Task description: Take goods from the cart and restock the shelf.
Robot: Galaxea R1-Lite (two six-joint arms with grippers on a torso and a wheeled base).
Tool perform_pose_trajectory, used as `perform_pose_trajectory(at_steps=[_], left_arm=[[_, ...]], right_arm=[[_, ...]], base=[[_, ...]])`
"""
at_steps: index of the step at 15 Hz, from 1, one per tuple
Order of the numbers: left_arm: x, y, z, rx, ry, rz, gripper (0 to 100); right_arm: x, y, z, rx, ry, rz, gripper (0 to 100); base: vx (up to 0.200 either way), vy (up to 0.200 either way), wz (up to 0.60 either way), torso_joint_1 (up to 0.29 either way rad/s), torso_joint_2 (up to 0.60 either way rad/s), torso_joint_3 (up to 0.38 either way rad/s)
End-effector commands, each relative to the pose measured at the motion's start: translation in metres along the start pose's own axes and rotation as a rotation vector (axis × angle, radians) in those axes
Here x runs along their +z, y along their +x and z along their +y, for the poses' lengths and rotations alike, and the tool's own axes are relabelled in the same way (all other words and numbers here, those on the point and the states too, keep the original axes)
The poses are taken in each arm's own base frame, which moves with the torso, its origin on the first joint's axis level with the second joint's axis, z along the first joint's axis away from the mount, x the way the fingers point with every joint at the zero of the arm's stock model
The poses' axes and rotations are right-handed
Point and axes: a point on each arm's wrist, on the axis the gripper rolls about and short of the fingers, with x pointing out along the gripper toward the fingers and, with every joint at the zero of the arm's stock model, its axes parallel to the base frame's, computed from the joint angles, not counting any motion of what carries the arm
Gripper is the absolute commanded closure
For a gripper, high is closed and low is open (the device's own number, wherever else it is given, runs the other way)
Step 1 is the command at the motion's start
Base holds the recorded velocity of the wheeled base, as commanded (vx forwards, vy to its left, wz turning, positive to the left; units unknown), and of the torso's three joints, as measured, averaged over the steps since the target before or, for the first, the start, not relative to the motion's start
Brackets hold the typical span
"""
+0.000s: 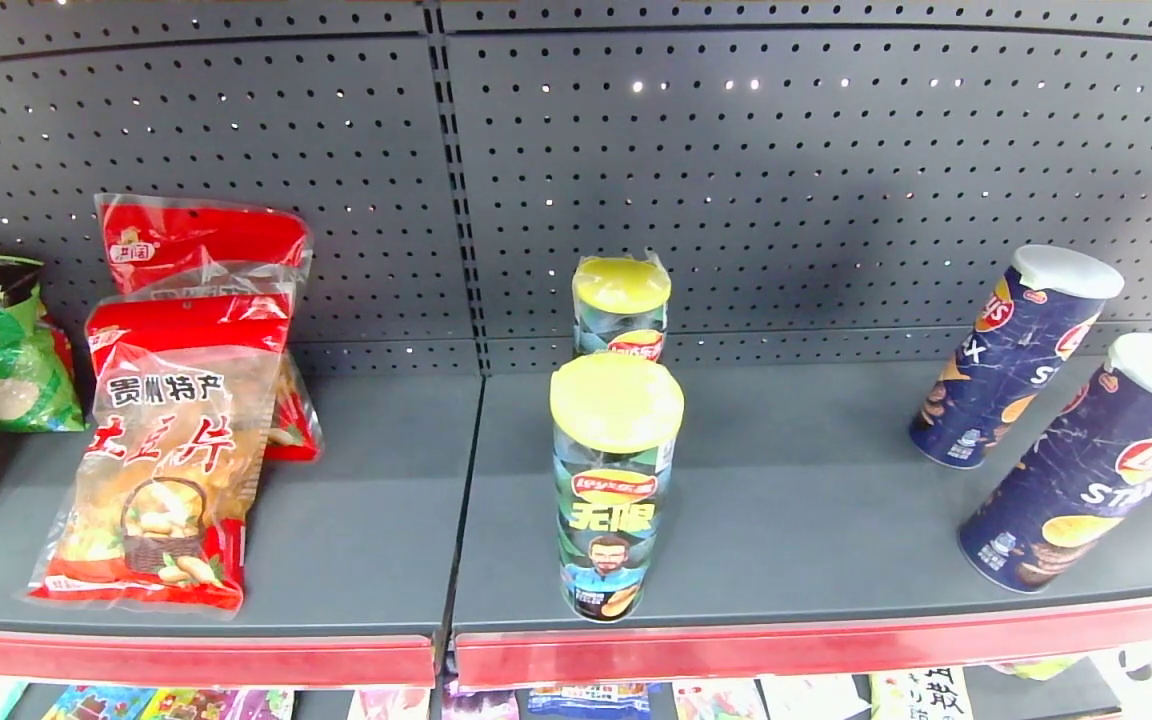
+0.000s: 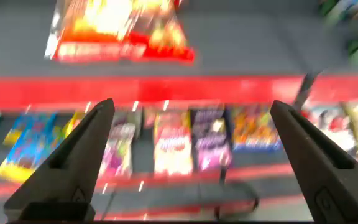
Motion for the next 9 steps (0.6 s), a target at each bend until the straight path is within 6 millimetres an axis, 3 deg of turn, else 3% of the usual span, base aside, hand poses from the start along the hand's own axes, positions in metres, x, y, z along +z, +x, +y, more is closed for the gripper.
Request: perform_pose_trajectory(at_steps=[1,4,7,9], left_arm=[[-0.015,0.01,-0.001,-0.109,0.008,-0.098,0],[-0.016,0.01,-0.001,-0.101,0.037,-0.075,0],[-0.017,0.01,0.0,-0.058,0.041,-0.077,0],[-0.017,0.01,0.001,-0.055,0.044,-0.078,0]], right_arm=[[-0.014,-0.002,0.002,0.08,-0.005,-0.059,0],[-0.015,0.003,0.003,0.091,0.003,-0.097,0],[-0.017,0.022,0.006,0.068,0.053,-0.328,0],[-0.018,0.022,0.005,0.053,0.079,-0.309,0]], base=[[0.0,0.0,0.0,0.0,0.0,0.0],[0.0,0.0,0.0,0.0,0.0,0.0],[0.0,0.0,0.0,0.0,0.0,0.0],[0.0,0.0,0.0,0.0,0.0,0.0]])
